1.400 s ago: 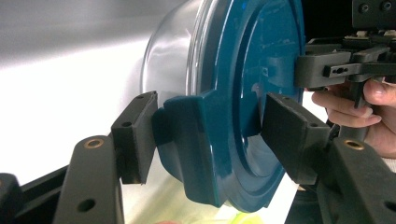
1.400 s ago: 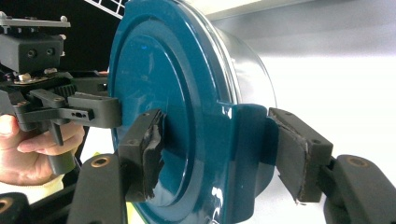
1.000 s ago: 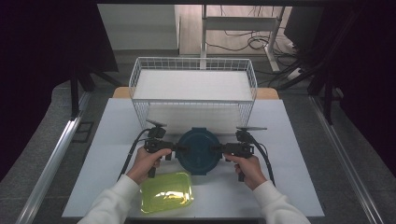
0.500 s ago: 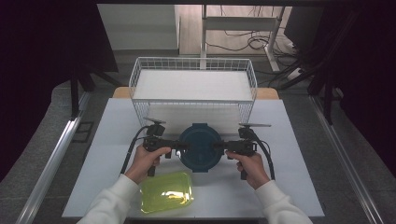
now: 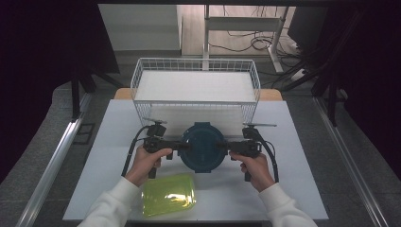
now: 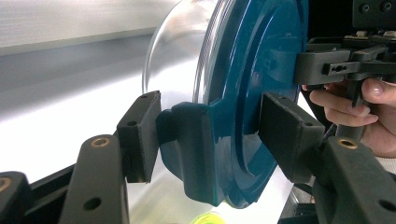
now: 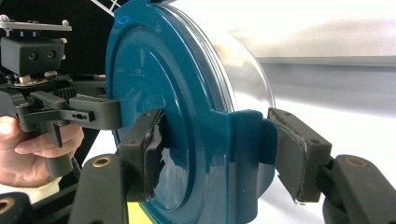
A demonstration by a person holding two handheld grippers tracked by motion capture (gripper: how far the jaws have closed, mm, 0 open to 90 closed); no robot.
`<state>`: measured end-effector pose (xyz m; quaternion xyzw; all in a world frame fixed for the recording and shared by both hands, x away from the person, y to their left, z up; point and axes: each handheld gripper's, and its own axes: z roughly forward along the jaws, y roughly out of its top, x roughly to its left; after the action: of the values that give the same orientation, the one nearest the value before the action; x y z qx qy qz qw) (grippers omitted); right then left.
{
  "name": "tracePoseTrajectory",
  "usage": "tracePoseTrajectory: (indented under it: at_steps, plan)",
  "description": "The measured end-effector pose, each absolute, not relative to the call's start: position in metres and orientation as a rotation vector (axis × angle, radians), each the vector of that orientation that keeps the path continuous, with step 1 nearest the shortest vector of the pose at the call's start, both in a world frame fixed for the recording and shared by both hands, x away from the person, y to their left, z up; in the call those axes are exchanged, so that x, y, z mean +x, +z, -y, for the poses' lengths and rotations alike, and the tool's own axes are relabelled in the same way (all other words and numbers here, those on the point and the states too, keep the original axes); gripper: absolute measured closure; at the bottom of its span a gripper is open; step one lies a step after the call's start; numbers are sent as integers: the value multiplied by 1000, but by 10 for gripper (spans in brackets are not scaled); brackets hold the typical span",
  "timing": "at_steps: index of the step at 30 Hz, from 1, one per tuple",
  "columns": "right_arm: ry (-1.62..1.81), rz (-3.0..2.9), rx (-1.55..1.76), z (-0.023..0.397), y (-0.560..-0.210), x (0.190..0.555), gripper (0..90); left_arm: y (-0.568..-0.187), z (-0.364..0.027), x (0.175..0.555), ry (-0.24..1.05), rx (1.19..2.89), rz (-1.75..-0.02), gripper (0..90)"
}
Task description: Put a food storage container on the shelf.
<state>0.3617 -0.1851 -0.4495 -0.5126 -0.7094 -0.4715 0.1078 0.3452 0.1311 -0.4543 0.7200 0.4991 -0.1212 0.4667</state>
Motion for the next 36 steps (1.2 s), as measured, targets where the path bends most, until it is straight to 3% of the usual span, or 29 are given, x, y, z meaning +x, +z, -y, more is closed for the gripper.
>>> tracePoseTrajectory:
  at_steps: [36]
  plan:
    - [-1489,2159,-1453,184,-417,350,383,-422,-131,335,-215,1781,-1156,406]
